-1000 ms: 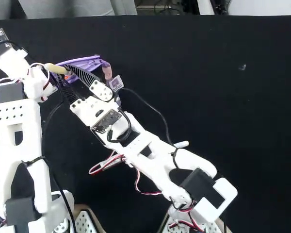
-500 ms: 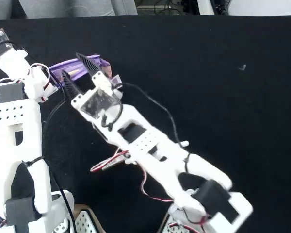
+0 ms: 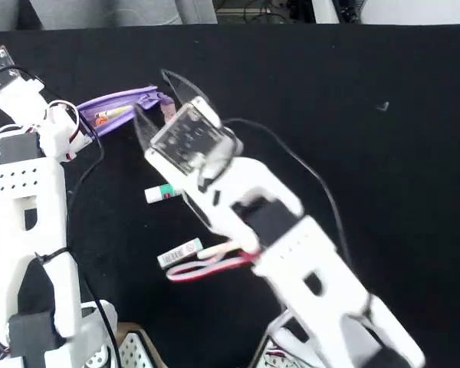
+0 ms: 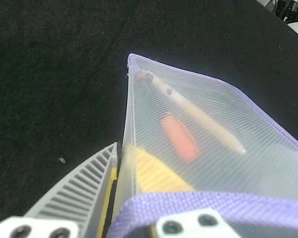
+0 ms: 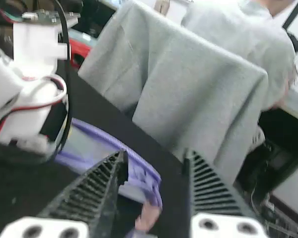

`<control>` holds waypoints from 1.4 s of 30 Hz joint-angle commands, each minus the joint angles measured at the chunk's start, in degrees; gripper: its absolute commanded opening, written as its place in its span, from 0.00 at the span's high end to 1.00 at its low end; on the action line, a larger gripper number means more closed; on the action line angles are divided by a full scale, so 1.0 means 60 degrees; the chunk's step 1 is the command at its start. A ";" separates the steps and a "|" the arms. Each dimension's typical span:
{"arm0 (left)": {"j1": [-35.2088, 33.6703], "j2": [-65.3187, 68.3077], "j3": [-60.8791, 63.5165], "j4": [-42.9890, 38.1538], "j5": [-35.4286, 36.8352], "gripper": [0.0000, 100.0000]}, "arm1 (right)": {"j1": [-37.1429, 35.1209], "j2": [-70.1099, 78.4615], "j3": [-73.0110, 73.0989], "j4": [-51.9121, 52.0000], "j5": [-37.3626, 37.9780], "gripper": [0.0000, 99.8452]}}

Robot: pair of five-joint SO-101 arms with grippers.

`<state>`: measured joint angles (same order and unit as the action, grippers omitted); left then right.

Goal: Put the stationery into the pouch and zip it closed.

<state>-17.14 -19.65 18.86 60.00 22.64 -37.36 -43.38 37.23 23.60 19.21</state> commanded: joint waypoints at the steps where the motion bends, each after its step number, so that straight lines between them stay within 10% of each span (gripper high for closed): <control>1: -0.0095 0.0161 0.0125 -0.0088 0.0059 0.97 | 0.0337 -0.1531 -0.0520 0.1949 0.0601 0.93; 17: -0.0491 0.0088 0.0095 -0.0117 0.0073 0.97 | 0.0410 0.0037 0.1516 0.8000 0.6432 0.87; 42: -0.0535 0.0132 0.0095 -0.0117 0.0088 0.97 | 0.0425 0.5795 0.2205 0.4396 0.7531 0.87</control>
<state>-18.46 -19.65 18.86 59.47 22.73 -35.60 -8.92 51.03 52.62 63.52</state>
